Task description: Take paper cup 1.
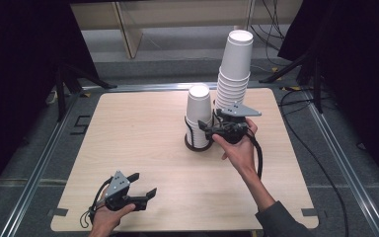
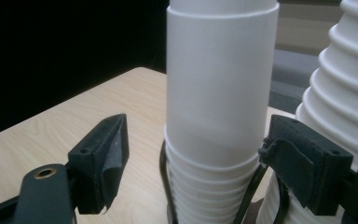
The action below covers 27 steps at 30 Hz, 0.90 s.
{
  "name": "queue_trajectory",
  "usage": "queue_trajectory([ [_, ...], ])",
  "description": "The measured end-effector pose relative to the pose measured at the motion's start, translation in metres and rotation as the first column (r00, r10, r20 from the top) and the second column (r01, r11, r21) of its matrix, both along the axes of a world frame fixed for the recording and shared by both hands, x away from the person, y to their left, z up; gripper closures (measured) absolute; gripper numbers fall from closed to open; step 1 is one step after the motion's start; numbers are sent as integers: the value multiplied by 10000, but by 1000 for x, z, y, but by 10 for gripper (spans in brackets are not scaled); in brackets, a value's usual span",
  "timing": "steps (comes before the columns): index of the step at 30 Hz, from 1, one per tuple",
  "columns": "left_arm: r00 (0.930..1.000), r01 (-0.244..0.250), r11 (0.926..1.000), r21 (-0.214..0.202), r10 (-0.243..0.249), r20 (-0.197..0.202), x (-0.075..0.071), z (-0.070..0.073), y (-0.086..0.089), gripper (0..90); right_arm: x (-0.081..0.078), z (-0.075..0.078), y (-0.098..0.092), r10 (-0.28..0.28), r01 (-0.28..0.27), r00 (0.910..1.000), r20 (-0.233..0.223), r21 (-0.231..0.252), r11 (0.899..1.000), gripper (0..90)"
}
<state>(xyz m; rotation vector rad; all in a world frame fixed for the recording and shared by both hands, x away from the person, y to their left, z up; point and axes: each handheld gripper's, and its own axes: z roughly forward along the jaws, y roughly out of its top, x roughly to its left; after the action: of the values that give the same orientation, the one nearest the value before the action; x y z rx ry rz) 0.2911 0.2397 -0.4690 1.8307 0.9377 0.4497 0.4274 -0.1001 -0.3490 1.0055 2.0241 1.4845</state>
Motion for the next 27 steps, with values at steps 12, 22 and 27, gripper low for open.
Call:
queue_trajectory([
  [12, 10000, 75, 10000, -50, -75, 13, 0, 0, -2, 148, 17, 12, 13, -230, 232, 9992, 316, -56, 9997, 237],
  [22, 9999, 101, 9999, 32, -101, 5, -1, 1, -2, 148, 33, 13, 29, -795, 795, 9968, -90, 55, 9968, 212],
  [27, 9999, 135, 9999, 10, -135, -19, -1, 1, -2, 148, 40, 11, 35, -1094, 1093, 9939, -120, -71, 9940, 207],
])
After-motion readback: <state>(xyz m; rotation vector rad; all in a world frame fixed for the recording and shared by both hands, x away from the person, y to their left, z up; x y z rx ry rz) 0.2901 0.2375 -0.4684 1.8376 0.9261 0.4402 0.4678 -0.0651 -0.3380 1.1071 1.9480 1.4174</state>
